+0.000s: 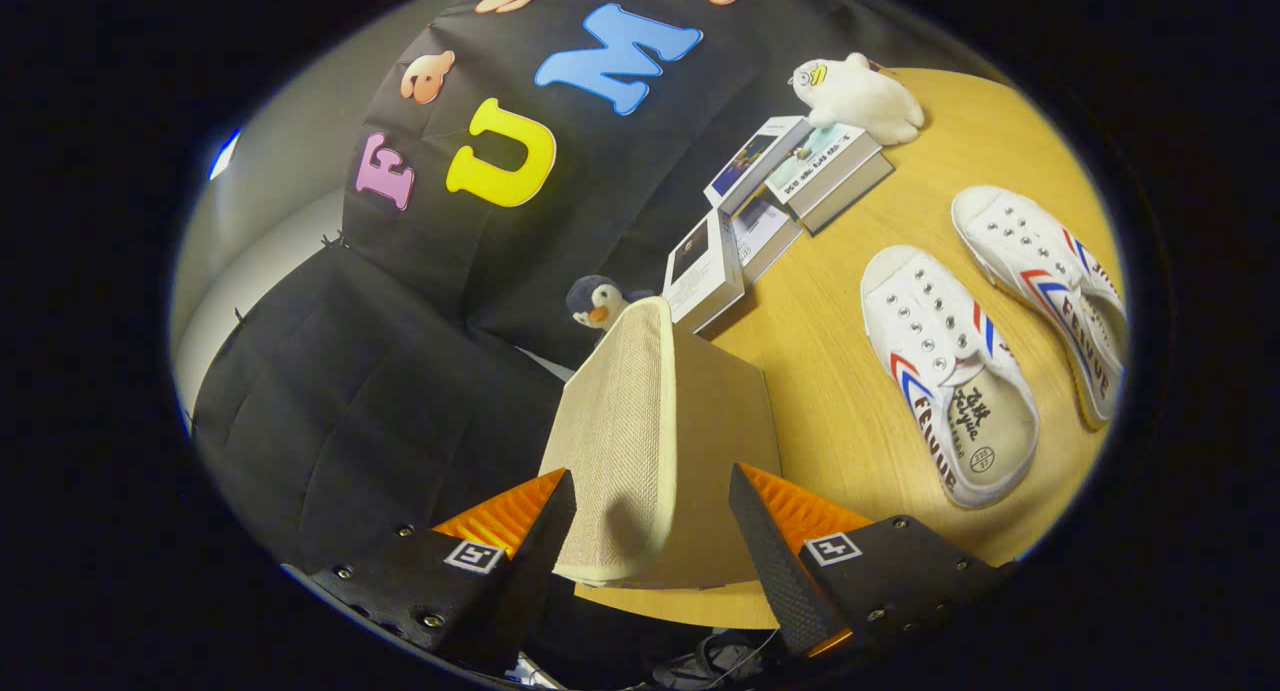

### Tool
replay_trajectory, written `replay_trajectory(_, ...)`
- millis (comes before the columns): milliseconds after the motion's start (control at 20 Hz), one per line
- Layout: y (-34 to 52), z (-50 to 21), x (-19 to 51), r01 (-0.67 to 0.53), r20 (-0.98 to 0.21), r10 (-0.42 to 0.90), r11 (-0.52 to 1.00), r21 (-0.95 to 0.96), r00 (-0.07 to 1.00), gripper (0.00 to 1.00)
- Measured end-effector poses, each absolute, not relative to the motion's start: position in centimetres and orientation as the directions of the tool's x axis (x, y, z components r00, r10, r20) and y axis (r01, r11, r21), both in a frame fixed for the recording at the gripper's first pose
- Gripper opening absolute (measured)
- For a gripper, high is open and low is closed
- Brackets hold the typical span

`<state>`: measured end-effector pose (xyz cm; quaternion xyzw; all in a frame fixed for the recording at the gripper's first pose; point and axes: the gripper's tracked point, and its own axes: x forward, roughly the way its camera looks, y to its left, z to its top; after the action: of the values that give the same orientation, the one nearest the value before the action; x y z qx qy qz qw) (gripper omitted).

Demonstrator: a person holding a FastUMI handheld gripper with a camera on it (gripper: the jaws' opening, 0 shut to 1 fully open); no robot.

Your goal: Open the storage box then place both shoes into the box .Put the left shoe in first, then the right shoe, with the right side of both shoes facing outward in a uniform manner.

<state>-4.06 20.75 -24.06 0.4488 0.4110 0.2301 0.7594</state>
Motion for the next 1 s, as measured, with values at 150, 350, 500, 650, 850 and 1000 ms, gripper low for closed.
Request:
replay_trajectory(150,21.8,-23.9,-4.2,0.051,-0.387,0.752,0.428,0.903,0.534,0.80)
replay_trajectory(350,22.7,-24.2,-4.5,0.067,-0.387,0.773,0.411,0.909,0.503,0.57)
replay_trajectory(500,22.6,-23.4,-4.2,0.062,-0.379,0.771,0.407,0.911,0.513,0.17)
replay_trajectory(650,23.0,-21.2,-4.2,0.010,-0.346,0.797,0.393,0.919,0.495,0.04)
replay_trajectory(850,24.1,-16.9,-3.2,-0.082,-0.310,0.809,0.400,0.913,0.499,0.04)
replay_trajectory(1000,25.8,-13.8,-2.7,-0.141,-0.291,0.821,0.404,0.904,0.491,0.04)
